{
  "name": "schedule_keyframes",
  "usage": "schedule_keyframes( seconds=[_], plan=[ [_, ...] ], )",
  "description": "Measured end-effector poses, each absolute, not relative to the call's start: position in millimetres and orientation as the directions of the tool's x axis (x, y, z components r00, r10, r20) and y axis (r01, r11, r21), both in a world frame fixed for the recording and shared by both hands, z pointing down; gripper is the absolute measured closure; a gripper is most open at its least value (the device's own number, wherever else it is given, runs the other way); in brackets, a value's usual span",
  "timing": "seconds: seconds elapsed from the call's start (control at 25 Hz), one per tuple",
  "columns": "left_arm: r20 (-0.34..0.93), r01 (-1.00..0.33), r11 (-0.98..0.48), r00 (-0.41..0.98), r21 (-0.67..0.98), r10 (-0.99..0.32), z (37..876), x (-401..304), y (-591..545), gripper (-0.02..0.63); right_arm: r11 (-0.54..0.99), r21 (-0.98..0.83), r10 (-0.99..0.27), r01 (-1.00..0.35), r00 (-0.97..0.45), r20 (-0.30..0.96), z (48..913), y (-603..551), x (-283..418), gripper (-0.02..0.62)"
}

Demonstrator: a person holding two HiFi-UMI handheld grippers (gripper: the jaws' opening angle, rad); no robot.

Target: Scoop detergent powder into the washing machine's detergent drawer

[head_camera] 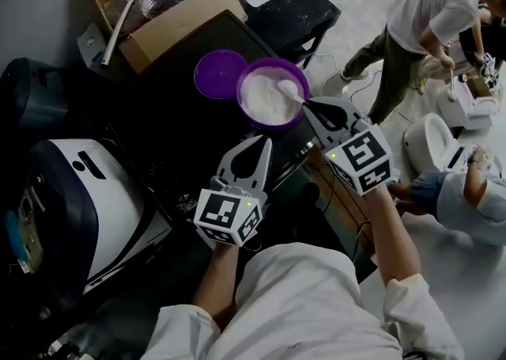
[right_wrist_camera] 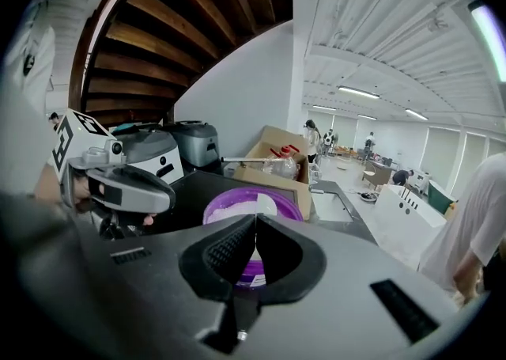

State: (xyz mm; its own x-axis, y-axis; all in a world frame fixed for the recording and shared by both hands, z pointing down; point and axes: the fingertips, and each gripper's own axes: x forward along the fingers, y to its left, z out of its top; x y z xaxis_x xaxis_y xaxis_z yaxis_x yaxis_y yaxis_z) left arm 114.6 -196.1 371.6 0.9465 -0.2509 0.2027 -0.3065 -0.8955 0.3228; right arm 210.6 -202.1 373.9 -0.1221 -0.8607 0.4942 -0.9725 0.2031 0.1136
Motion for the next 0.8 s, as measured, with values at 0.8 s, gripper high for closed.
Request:
schedule_keyframes(
  seconds=[0.8],
  plan=[
    [0.250,-0.312,-0.893,0.939,0.324,-0.237,408,120,-207,0.586,0.326,0.171,-0.711,-0.930,-0.122,0.693,414,-231,213,0.586]
  ],
)
